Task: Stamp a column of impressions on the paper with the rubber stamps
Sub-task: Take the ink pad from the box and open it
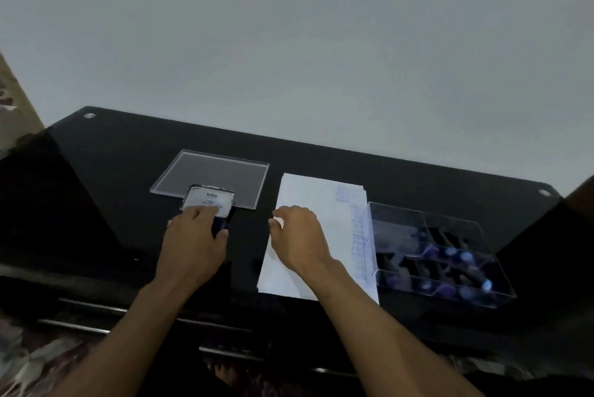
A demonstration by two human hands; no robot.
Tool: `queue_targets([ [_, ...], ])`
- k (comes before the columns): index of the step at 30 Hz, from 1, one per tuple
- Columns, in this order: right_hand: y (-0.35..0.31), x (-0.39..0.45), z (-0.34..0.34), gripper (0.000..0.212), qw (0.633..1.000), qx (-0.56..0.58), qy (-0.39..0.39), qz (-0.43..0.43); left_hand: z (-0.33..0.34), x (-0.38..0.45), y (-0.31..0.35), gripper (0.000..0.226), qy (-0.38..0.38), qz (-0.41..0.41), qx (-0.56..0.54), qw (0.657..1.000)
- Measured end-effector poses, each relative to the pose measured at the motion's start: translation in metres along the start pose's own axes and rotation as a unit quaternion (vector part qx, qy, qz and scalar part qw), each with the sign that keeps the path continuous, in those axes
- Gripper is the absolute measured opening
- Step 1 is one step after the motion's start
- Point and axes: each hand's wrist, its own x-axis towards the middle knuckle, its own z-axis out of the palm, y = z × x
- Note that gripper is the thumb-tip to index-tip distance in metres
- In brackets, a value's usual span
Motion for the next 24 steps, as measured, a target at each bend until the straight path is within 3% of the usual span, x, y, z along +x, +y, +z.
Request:
queue_targets([
  [8, 0.072, -0.035, -0.067, 0.033, 0.994, -0.040, 0.068, 0.078, 0.037, -0.014, 0.100, 0.048, -0.060, 0.124, -0.023, 0.990],
  [11, 0.100, -0.050, -0.083, 0.020, 0.990, -0.050, 0.095, 0.095, 0.058, -0.023, 0.132, 0.049, -0.086, 0.171, -0.025, 0.981],
  [15, 0.126, -0.069, -0.100, 0.038, 0.985, -0.056, 0.116, 0.118, 0.080, -0.034, 0.162, 0.050, -0.114, 0.210, -0.026, 0.971],
  [20, 0.156, -0.080, -0.099, 0.029, 0.989, -0.056, 0.072, 0.116, 0.101, -0.042, 0.174, 0.049, -0.146, 0.221, -0.015, 0.964],
  [24, 0.164, -0.083, -0.095, 0.035, 0.994, -0.021, 0.022, 0.104, 0.112, -0.044, 0.170, 0.046, -0.156, 0.208, -0.007, 0.965],
])
